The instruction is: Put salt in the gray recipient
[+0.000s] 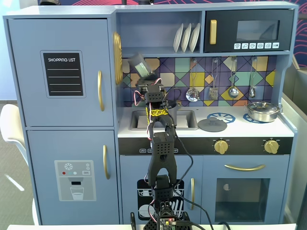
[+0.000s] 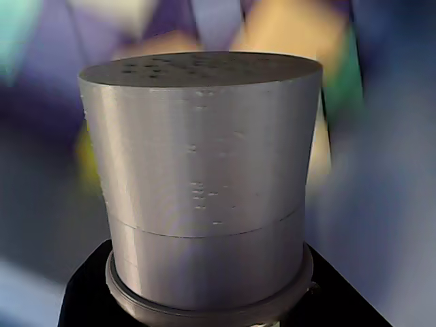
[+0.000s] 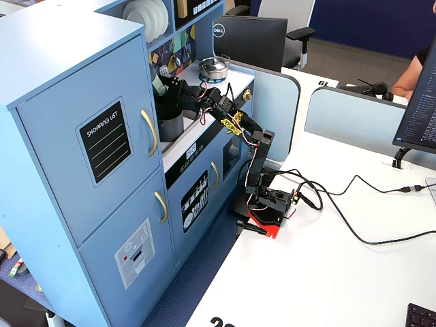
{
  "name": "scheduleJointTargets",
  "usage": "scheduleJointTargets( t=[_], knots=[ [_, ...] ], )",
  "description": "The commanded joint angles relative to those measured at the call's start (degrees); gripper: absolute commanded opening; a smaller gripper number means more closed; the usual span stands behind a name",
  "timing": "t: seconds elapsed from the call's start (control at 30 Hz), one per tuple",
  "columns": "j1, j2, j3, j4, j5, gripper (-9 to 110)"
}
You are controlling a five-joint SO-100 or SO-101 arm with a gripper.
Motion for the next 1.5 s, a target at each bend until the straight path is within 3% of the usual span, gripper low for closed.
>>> scheduleJointTargets(
  t=[0.0,0.13,0.47,0.83,1.2,1.47],
  knots=[
    [3.6,5.4,5.5,-1.2,1.1,0],
    [2.6,4.6,6.7,-5.0,0.3,0],
    [-4.7,-4.0,-13.0,-8.1,-5.4,0],
    [2.9,6.4,12.5,-7.8,-1.4,0],
    [-4.4,-0.3,-6.2,-9.5,-6.2,0],
    [1.4,6.2,8.7,-8.7,-3.6,0]
  ],
)
